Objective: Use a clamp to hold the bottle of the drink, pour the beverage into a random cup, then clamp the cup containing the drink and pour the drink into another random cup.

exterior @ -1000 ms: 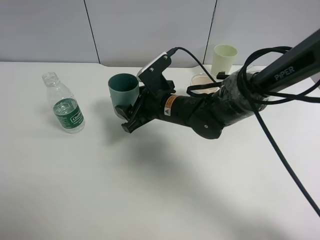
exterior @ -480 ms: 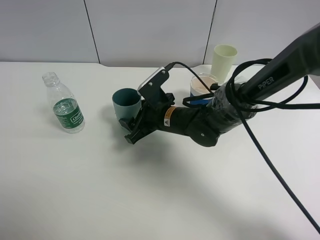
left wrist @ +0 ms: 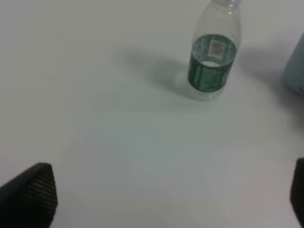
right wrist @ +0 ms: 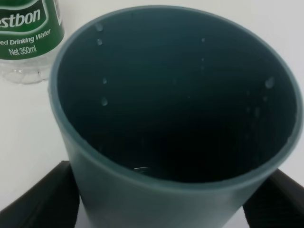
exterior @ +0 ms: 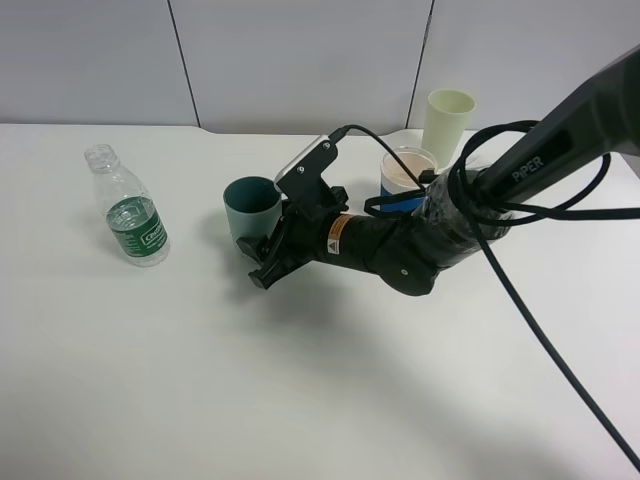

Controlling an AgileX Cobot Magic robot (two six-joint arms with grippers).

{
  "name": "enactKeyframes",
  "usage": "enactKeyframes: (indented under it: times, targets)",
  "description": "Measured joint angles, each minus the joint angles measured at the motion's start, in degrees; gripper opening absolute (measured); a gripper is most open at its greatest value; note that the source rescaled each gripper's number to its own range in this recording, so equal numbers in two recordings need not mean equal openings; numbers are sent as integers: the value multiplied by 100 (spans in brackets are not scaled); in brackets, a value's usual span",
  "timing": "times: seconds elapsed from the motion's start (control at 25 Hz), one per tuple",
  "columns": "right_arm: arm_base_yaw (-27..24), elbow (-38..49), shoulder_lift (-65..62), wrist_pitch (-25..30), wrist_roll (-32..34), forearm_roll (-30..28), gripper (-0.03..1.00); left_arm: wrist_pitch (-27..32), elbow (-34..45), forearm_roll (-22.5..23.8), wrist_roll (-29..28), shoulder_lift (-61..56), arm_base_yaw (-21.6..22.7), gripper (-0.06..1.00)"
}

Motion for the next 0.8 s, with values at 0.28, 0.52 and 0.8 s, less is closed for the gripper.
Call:
enactKeyframes:
  times: [0.28,0.52,0.8]
  targets:
    - [0,0,-137,259,-12,-264,2,0,0,0,0,0,0,100]
    - [0,5,-627,370,-7,-285,88,4,0,0,0,0,0,100]
    - [0,10,-1432,896,-7,-260,99,4,0,0,0,0,0,100]
